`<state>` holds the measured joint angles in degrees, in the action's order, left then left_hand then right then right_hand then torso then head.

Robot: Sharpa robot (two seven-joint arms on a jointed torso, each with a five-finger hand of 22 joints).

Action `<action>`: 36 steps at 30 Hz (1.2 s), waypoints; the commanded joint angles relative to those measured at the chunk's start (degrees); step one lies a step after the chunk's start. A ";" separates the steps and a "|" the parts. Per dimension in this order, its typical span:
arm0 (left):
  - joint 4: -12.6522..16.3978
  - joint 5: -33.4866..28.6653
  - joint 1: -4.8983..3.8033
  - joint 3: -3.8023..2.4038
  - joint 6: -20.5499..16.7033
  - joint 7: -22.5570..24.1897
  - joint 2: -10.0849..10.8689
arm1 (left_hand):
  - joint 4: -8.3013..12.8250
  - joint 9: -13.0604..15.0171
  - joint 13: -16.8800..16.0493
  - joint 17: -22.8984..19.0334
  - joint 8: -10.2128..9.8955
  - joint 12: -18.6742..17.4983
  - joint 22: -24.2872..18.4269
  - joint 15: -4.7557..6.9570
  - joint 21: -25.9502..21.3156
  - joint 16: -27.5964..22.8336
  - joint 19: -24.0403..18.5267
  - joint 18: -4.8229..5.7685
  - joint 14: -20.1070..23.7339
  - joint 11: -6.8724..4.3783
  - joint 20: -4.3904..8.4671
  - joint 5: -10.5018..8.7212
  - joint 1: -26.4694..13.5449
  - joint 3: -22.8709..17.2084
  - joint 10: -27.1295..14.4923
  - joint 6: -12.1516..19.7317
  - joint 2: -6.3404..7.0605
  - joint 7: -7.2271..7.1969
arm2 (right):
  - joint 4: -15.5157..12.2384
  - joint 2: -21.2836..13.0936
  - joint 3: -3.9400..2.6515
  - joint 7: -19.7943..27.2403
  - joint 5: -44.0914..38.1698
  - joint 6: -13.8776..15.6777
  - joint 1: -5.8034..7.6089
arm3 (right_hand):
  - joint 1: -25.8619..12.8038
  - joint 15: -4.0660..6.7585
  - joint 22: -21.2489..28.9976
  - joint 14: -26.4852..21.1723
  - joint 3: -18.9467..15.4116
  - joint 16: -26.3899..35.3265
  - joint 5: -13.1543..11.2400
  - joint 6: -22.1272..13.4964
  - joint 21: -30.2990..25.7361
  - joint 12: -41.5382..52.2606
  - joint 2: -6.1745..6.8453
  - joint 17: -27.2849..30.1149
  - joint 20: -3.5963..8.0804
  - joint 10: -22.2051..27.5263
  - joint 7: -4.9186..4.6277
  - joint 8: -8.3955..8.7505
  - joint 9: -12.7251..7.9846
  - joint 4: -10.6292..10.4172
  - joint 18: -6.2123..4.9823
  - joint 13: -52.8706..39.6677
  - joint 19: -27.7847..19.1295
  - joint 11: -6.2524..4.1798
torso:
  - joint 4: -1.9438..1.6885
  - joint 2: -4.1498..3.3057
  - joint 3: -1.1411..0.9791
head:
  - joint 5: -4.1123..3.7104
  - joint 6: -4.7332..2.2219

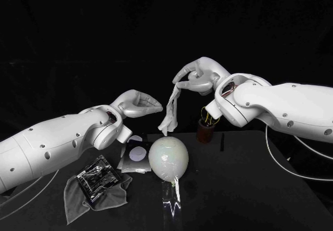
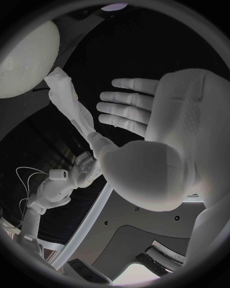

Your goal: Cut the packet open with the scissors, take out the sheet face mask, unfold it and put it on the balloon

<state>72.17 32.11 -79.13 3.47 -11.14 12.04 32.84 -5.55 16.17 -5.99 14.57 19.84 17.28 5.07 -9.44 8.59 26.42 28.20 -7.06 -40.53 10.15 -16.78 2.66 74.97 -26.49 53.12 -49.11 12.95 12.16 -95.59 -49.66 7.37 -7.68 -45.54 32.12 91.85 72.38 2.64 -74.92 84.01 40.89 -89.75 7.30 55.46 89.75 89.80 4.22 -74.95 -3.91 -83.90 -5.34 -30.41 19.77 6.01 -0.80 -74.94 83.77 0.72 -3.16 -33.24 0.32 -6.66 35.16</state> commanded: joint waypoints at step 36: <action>2.17 17.56 7.66 0.95 -19.59 11.87 -0.30 | 6.98 2.18 -9.41 13.24 6.04 19.85 6.40 7.56 15.52 26.36 29.69 -3.44 -15.62 -5.73 5.88 0.14 3.36 0.62 5.20 -2.90 -0.93 -4.28 | 1.29 2.72 -0.05 -1.90 0.54 6.73 0.04 | -1.09 0.09 -15.08 5.99 1.12 -0.25 1.63 0.72 0.25 0.20 0.31 -15.05 0.31 -6.10 0.01 -0.61 -0.02 0.54 0.80 -15.06 6.23 0.07 | 0.03 0.02 0.03 | -0.40 0.19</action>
<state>74.37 47.63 -71.45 4.49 -28.94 24.36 32.73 1.50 18.35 -15.38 27.72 26.02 37.07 11.44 -1.87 24.12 52.65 57.82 -9.80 -55.99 4.49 -10.84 2.66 78.69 -26.07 58.58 -51.80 12.08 7.85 -94.20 -47.02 7.38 -9.86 -45.18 37.99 91.86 71.92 2.64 -74.91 84.01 41.75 -89.63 8.77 55.83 89.62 89.80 4.68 -74.95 -3.92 -83.81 -5.34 -30.82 19.66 6.56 -0.80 -74.95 83.76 0.62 -3.19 -33.23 0.31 -7.01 35.48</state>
